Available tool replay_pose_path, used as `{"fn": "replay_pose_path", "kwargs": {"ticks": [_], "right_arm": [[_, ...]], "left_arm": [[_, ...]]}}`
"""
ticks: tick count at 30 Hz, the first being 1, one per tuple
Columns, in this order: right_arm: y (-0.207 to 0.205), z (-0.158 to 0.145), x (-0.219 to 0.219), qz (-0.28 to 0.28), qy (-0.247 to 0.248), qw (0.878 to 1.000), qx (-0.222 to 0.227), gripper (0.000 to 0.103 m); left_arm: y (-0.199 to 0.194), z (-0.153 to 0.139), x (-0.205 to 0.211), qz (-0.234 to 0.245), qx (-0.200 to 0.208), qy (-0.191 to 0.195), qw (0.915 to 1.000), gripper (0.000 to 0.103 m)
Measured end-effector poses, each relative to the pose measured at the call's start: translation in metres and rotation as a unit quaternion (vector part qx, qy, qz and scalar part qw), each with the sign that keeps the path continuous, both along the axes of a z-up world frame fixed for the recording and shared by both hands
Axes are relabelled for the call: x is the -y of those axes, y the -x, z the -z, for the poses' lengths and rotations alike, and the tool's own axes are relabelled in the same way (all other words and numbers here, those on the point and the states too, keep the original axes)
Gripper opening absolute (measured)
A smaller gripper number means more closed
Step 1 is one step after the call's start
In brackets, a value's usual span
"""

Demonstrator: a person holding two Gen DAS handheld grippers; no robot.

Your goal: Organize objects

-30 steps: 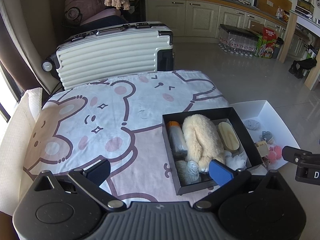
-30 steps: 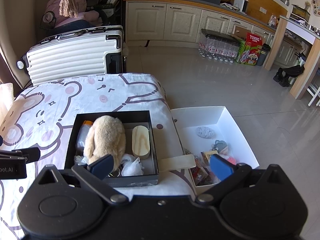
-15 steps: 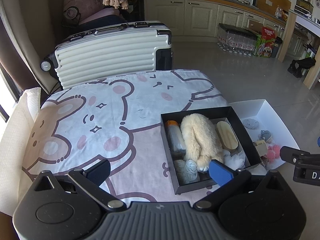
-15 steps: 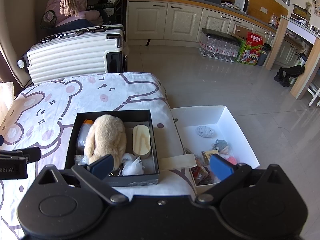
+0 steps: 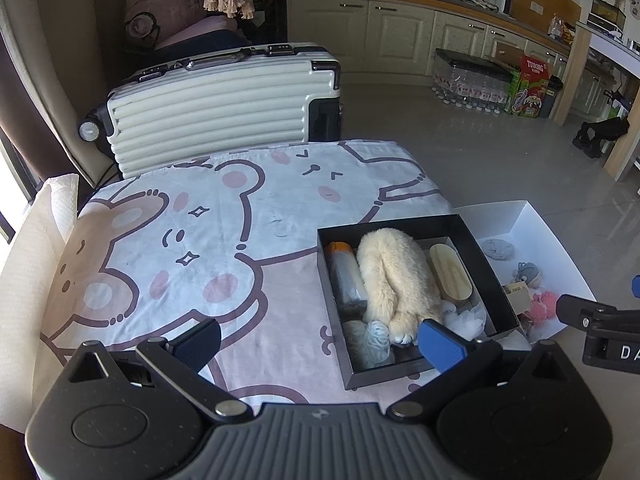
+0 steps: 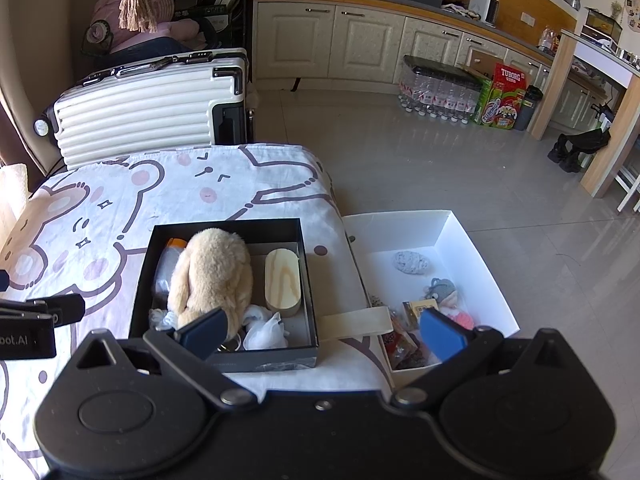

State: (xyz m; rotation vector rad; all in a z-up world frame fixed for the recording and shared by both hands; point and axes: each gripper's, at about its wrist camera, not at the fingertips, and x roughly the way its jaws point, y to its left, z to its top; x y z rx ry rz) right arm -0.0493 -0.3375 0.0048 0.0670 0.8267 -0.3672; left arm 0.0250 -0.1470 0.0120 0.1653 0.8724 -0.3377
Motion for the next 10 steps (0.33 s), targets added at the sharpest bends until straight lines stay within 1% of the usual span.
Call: {"fn": "replay_pose_path", "kwargs": {"ticks": [10], "right_arm": [[0.0000,-0.0003,0.0005,-0.001,-0.001,1.000,0.000,0.103]], "left_arm": [[0.0004,-0.0012,0.0000,-0.005,0.003,-0.003,1.0000,0.103]]}}
